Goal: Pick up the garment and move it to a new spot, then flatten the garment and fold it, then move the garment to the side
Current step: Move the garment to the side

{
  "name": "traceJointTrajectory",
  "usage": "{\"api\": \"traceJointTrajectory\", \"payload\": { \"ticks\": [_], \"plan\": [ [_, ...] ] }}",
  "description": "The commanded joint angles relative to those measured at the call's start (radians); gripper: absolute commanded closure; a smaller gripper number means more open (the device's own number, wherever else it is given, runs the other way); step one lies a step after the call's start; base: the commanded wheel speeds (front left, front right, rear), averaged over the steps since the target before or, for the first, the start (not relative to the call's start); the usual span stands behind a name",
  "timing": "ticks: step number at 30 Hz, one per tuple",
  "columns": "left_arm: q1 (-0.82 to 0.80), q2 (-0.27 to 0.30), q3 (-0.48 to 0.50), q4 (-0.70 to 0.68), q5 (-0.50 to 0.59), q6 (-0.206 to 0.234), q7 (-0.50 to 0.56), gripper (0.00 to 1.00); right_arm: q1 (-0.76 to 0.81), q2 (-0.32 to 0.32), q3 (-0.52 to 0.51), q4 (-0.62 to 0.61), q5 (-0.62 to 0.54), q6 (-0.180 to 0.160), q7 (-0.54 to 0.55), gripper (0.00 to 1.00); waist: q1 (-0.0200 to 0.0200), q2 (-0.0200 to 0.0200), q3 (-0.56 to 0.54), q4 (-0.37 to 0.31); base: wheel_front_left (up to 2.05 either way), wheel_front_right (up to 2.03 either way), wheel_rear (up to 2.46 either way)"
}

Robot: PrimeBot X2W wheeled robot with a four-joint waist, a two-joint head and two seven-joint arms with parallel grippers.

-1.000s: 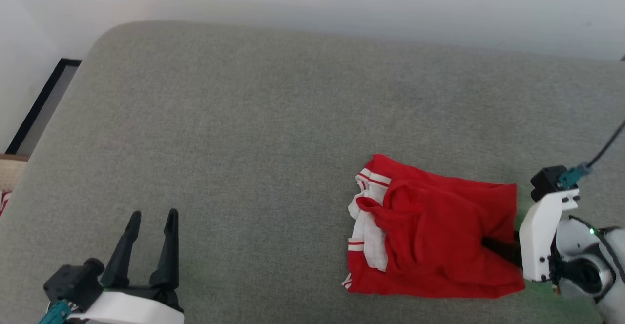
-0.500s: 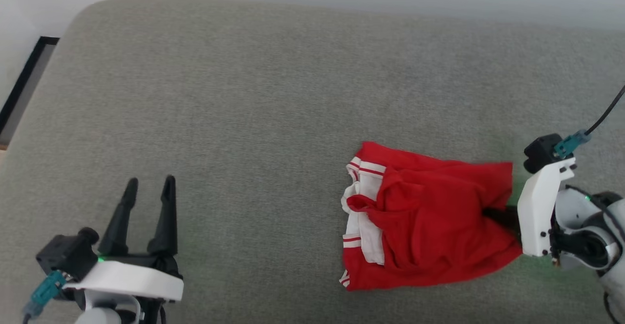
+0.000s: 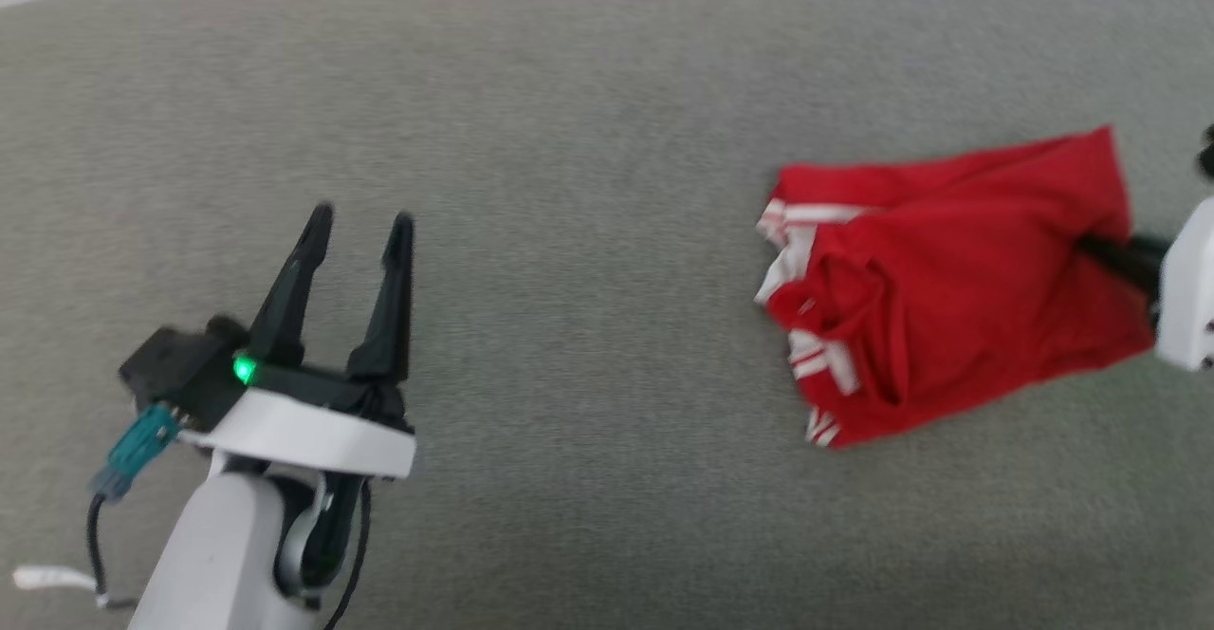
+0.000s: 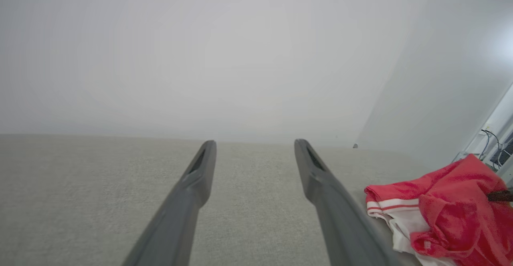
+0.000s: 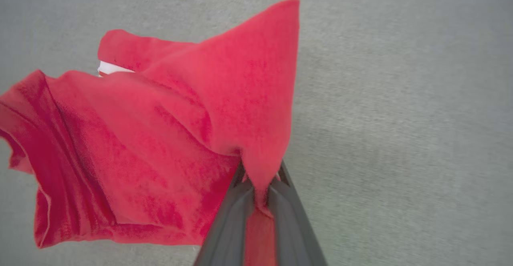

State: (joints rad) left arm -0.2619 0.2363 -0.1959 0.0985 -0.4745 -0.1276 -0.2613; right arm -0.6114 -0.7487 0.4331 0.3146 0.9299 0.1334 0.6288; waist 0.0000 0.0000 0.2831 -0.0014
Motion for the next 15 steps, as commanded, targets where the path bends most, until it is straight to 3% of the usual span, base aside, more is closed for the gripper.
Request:
{"api": "traceJointTrajectory", "payload": {
  "ticks": [1, 15],
  "plan": [
    [-0.037, 0.004, -0.021, -0.005, 0.010, -0.003, -0.005, 0.00, -0.027, -0.011, -0.016, 0.002, -0.010, -0.005, -0.018, 1.00, 0.0000, 0.0000, 0.036, -0.051, 0.00, 0.00, 0.00],
    [-0.254, 0.035, -0.254, 0.024, 0.016, -0.003, -0.005, 0.00, -0.183, -0.086, -0.053, 0.125, -0.101, -0.005, -0.148, 1.00, 0.0000, 0.0000, 0.136, -0.193, 0.00, 0.00, 0.00]
  ]
}}
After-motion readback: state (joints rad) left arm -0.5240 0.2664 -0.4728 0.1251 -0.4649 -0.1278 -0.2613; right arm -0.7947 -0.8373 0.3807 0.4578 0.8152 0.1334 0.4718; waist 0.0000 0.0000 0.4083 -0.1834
